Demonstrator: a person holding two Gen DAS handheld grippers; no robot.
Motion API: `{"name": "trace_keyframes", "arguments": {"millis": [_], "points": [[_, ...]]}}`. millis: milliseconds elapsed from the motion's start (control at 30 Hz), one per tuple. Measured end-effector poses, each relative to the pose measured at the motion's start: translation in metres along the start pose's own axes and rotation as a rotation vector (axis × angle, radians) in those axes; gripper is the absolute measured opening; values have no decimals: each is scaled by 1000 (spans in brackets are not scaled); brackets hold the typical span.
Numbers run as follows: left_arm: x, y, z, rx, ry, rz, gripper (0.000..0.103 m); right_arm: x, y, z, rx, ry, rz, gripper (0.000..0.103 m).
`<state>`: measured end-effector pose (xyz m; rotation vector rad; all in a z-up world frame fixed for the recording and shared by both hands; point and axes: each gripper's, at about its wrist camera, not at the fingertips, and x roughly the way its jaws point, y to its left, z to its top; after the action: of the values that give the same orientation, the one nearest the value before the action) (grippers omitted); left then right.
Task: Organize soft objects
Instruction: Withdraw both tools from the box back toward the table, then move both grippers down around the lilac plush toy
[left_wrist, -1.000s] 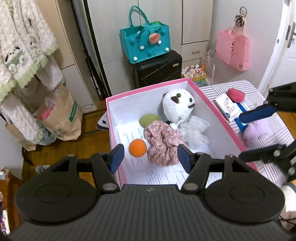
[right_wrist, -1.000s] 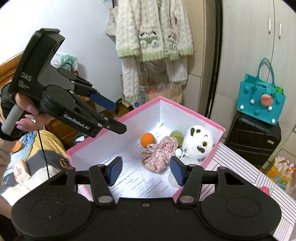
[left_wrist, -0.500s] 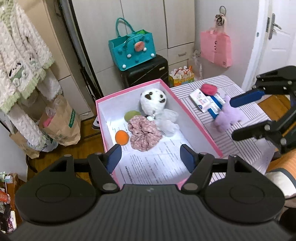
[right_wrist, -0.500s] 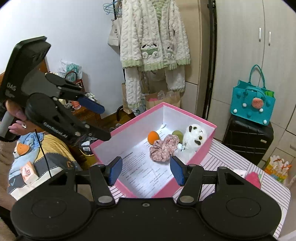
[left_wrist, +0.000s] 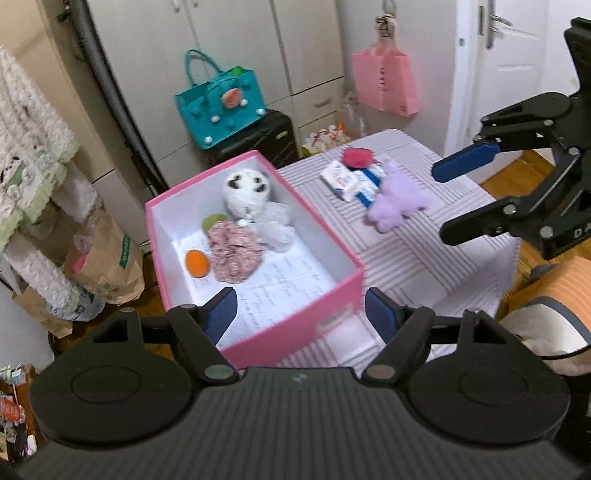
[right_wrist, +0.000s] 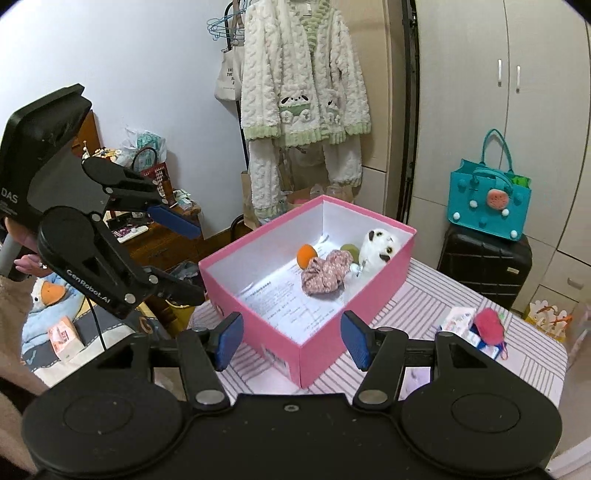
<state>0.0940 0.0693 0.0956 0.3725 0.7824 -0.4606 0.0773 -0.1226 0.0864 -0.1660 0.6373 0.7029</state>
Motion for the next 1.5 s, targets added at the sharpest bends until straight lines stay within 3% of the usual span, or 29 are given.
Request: {"name": "trace_keyframes", "arguments": {"millis": [333, 767, 1167, 1367, 1500], "points": [[8, -46, -7, 58, 5, -97, 76, -22, -7, -43, 39, -4, -42, 66], [50, -68, -4, -16, -9, -252, 76, -21, -33, -94, 92, 11, -112, 66], [91, -87, 6, -66, -124, -309, 76, 9, -70, -132, 136, -44, -157, 67], [118, -94, 12, -140, -160, -360, 75, 26, -85, -139, 127, -62, -231, 68], [136, -100, 17, -180, -188, -354, 75, 36, -102, -144, 141, -97, -272, 74]]}}
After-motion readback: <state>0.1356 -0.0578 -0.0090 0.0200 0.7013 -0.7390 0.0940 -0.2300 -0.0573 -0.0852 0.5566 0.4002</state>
